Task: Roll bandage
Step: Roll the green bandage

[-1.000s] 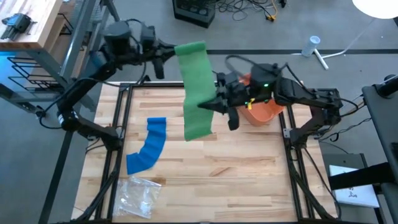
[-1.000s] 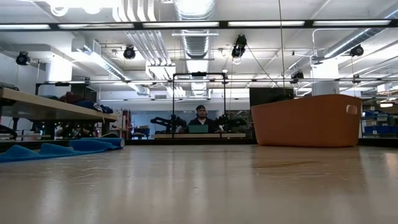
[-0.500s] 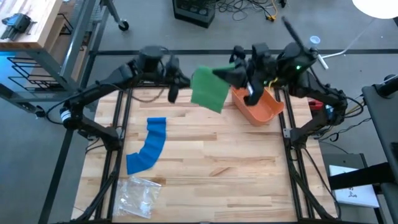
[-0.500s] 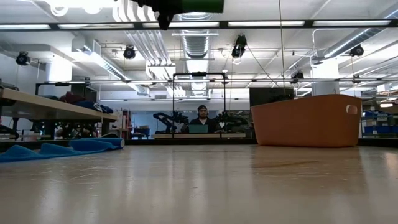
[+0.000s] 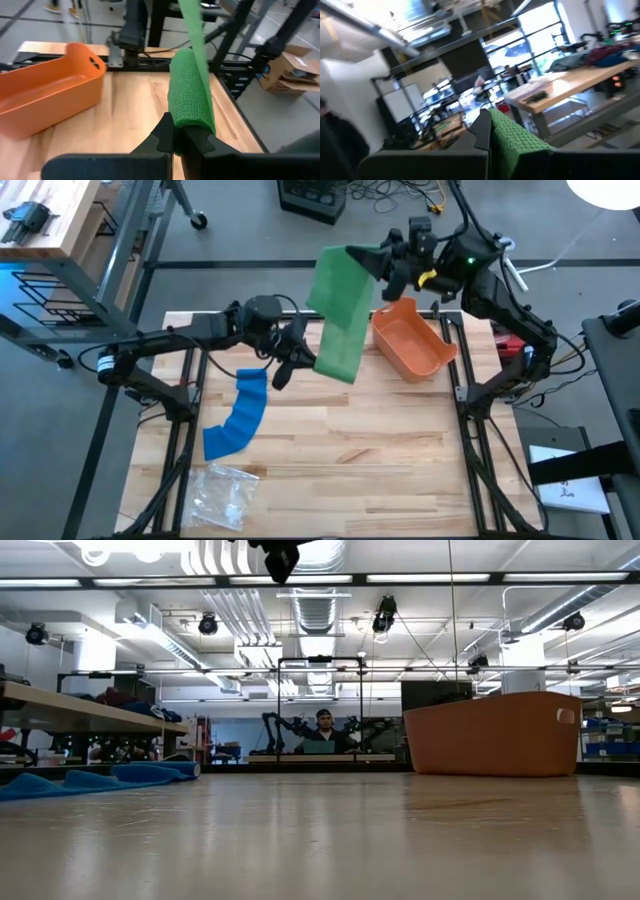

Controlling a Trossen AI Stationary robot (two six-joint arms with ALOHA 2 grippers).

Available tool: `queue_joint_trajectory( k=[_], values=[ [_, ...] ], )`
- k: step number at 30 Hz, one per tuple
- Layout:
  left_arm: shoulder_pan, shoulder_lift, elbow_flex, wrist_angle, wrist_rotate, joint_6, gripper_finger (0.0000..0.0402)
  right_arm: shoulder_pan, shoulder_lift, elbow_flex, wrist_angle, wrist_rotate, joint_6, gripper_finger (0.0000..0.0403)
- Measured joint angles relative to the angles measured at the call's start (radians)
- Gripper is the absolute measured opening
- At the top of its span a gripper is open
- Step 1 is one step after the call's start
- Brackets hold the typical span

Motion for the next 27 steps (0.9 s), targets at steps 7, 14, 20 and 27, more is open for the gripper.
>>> queue_joint_trajectory(
  k=[7, 14, 20, 27],
  values=[
    [-0.042, 0.000, 0.000, 0.000, -0.001, -0.001, 0.0000, -0.076, 0.000, 0.009, 0.000, 0.023, 0.003, 0.0000],
    [-0.065, -0.016, 0.034, -0.008, 0.010, 0.002, 0.0000, -0.129, -0.003, 0.010, -0.040, 0.029, -0.004, 0.0000],
    [-0.064, -0.042, 0.221, -0.010, 0.048, 0.040, 0.0001, -0.154, 0.006, 0.002, -0.100, 0.067, 0.039, 0.0000],
    [-0.071, -0.042, 0.476, -0.041, 0.047, 0.053, 0.0001, -0.153, 0.012, -0.004, -0.263, 0.088, 0.138, 0.0000]
  ],
)
